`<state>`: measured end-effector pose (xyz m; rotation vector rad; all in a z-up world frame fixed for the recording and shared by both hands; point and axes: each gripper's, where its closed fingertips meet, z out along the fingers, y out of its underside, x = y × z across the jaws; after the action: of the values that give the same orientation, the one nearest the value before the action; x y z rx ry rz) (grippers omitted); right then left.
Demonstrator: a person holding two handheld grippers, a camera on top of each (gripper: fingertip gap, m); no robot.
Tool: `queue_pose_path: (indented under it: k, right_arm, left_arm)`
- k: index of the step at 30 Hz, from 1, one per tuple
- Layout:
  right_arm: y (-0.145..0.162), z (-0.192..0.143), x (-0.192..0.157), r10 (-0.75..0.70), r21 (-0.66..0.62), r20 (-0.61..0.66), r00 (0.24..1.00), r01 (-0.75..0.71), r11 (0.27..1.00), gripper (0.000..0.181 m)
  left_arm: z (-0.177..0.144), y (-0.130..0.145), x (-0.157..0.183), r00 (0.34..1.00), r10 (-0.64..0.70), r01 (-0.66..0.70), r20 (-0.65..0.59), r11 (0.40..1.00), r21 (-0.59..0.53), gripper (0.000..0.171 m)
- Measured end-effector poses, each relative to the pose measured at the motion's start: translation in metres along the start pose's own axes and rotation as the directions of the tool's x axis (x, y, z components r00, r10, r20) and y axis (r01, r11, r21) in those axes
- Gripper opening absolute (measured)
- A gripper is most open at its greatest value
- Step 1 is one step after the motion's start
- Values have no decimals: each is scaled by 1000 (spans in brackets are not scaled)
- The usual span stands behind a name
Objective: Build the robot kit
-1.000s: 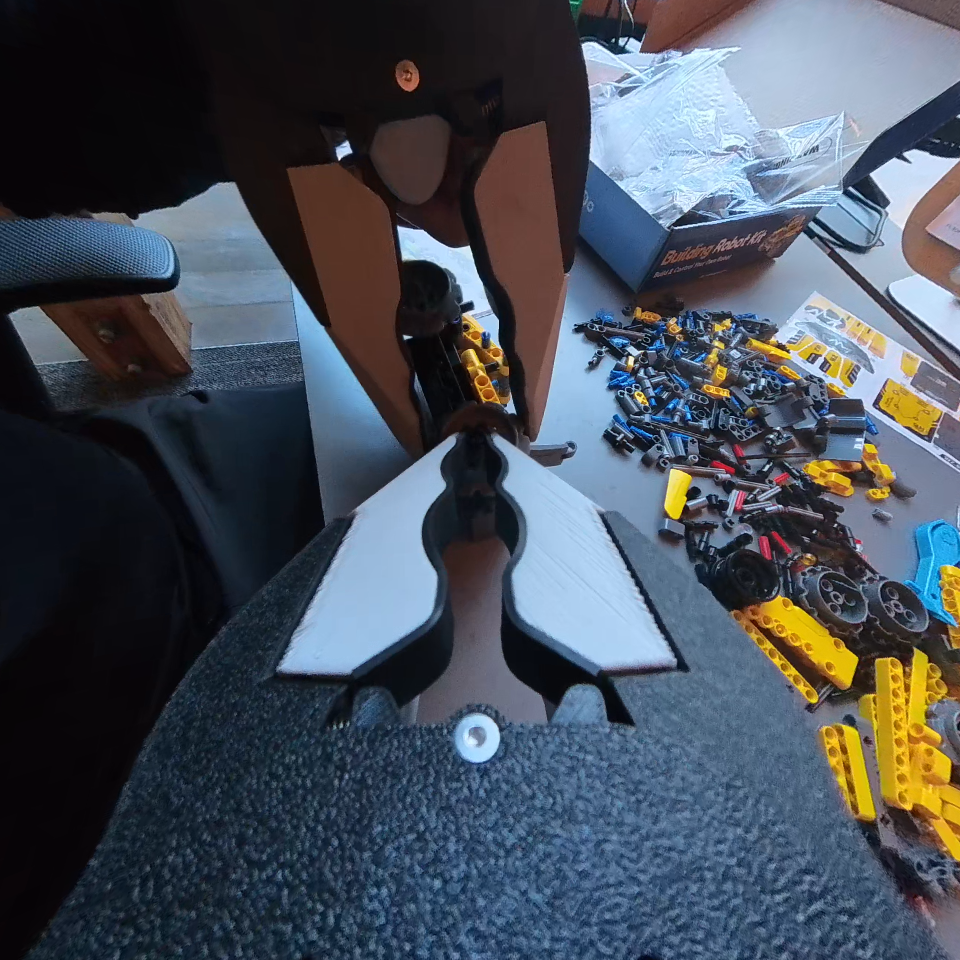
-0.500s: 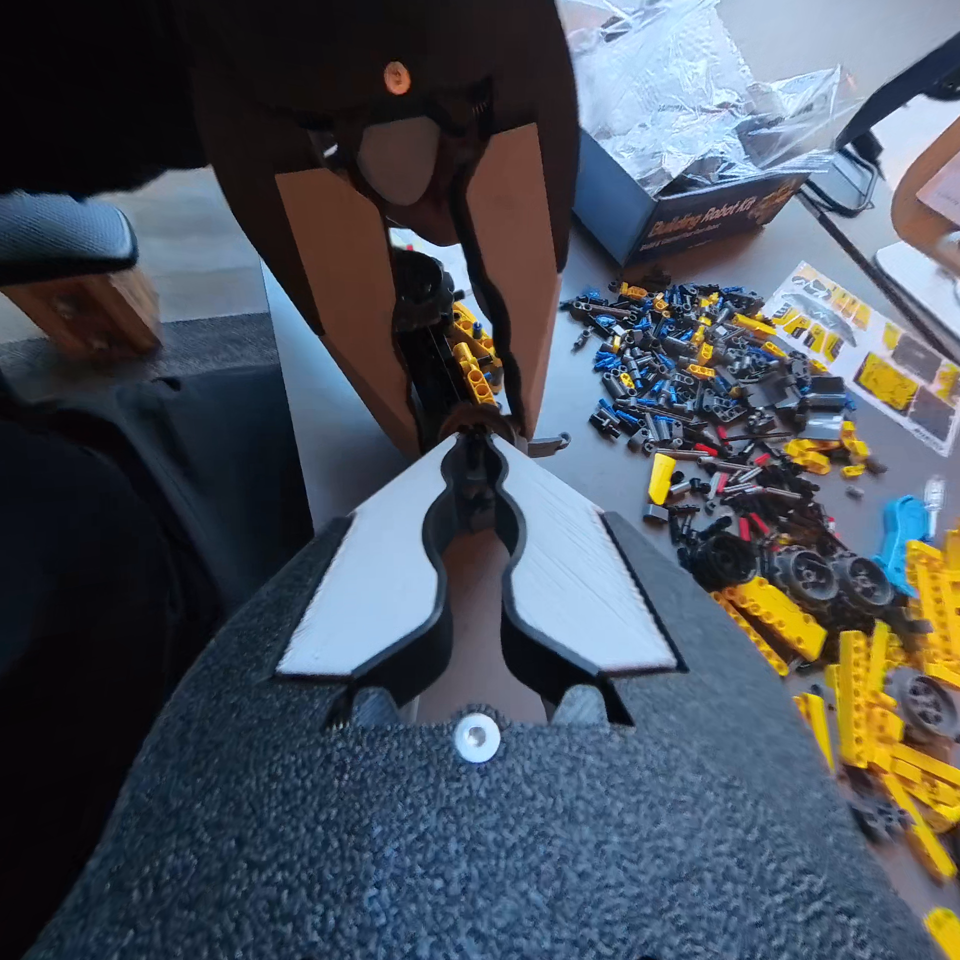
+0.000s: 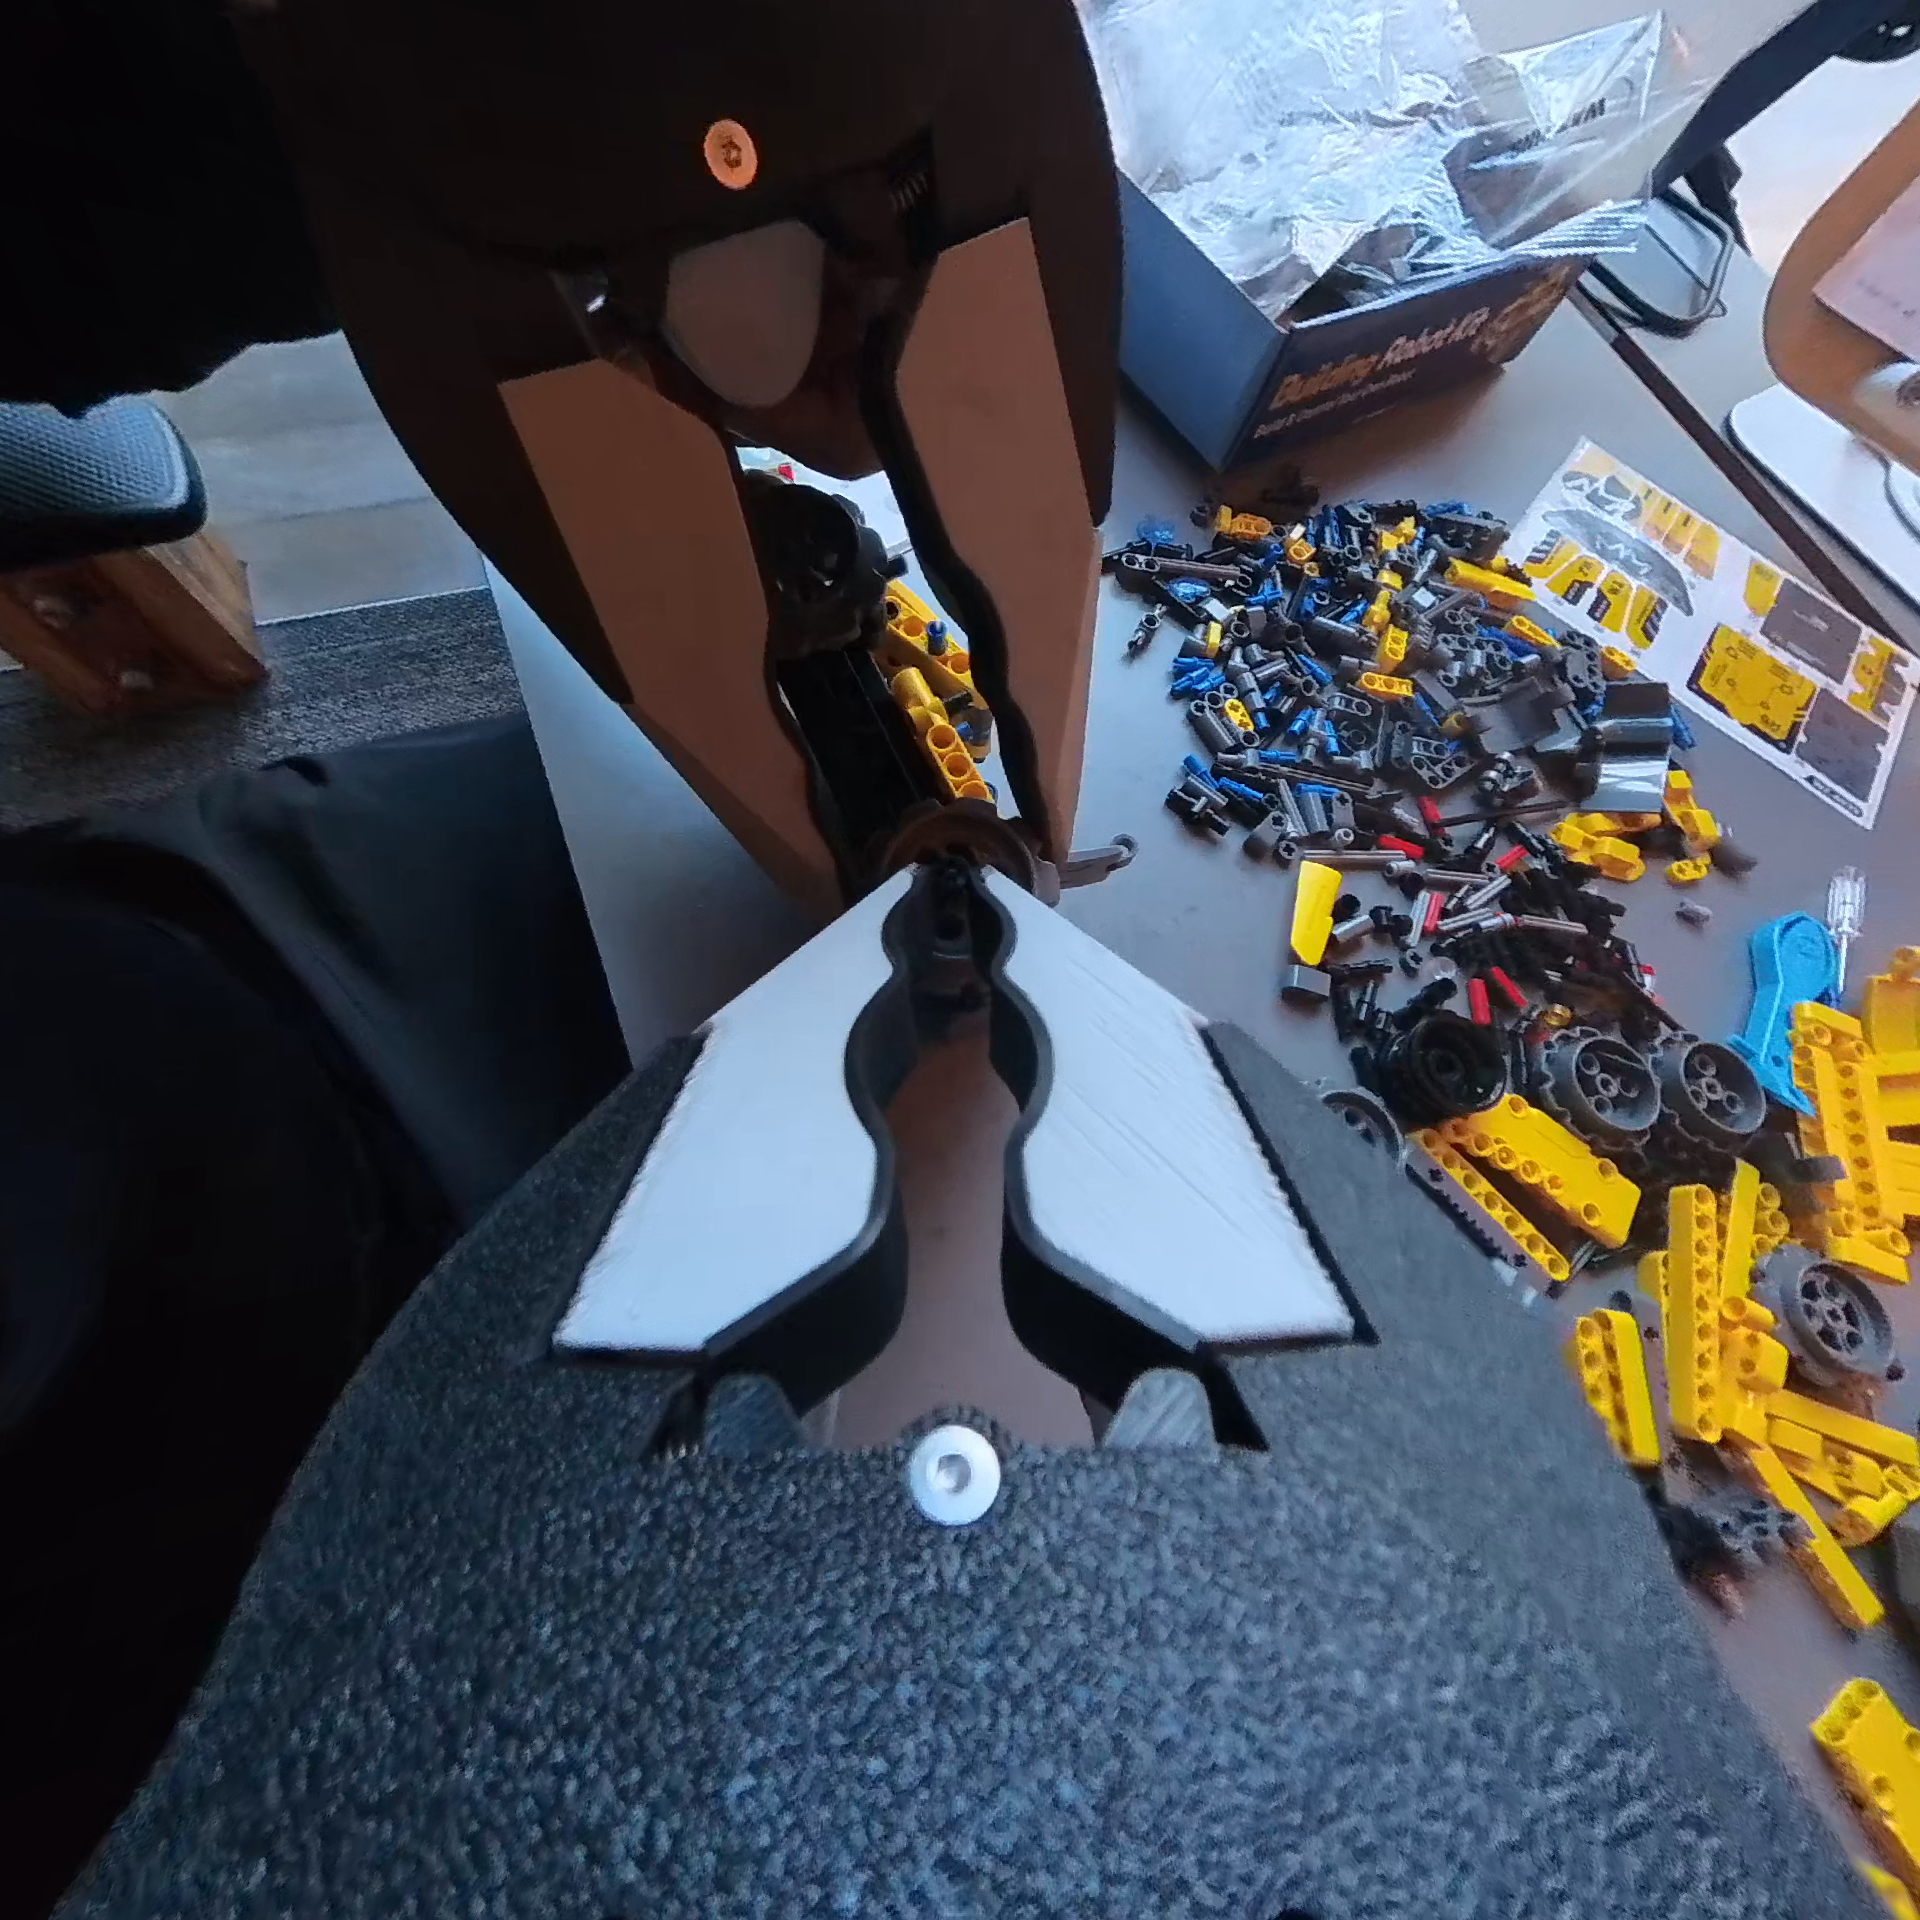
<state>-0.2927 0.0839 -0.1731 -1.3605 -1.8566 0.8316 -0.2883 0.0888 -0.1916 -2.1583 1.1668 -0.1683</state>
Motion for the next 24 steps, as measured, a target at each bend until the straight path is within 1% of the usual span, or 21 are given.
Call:
queue_pose_path:
  k: [4, 7, 13, 24]
  right_arm:
    - [0, 0, 1, 54, 0, -25, 998, -54, 999, 6]
    - [2, -1, 2, 65, 0, -44, 997, -65, 998, 6]
    - [1, -1, 2, 83, 20, -34, 996, -83, 996, 6]
    - [1, 0, 3, 40, -29, -56, 998, -42, 999, 6]
  left_arm:
    - [0, 0, -1, 1000, -6, 6, 9, 1000, 5, 39]
    - [0, 0, -1, 1000, -7, 6, 17, 1000, 4, 39]
    - [0, 0, -1, 1000, -3, 3, 22, 1000, 4, 39]
    - [1, -1, -2, 1000, -10, 10, 24, 1000, 17, 39]
